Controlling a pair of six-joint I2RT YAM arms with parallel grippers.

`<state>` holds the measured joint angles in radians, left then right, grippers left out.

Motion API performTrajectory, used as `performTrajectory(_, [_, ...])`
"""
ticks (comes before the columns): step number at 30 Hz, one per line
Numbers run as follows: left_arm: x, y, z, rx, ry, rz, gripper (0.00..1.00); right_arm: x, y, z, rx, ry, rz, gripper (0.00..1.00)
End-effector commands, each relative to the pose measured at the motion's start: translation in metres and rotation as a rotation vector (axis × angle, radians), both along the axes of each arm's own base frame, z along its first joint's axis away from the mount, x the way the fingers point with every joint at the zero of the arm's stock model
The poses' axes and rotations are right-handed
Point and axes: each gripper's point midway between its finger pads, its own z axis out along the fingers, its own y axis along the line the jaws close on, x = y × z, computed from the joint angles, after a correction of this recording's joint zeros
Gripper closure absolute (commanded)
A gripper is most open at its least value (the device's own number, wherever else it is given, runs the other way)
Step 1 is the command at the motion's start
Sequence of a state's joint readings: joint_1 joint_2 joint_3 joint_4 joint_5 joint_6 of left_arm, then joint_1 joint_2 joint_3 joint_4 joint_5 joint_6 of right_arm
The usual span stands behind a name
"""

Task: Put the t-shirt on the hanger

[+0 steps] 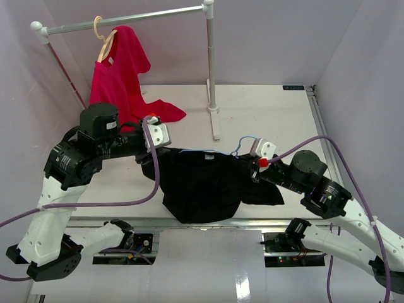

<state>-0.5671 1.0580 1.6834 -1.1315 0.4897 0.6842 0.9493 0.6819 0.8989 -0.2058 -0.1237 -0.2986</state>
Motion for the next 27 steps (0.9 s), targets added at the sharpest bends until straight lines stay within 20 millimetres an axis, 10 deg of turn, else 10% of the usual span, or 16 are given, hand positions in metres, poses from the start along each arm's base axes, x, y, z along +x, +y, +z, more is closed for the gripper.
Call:
performTrajectory(1, [-0.011,0.008,0.007,-0.009,-0.04,0.001,0.44,-0.008,-0.002,0.023,0.054,-0.043,0.034,0.92])
performTrajectory(27, [-0.011,0.003,-0.047,0.093,0.066,-0.017,0.49,-0.018,-0.007,0.04,0.082,-0.075,0.064,0.92])
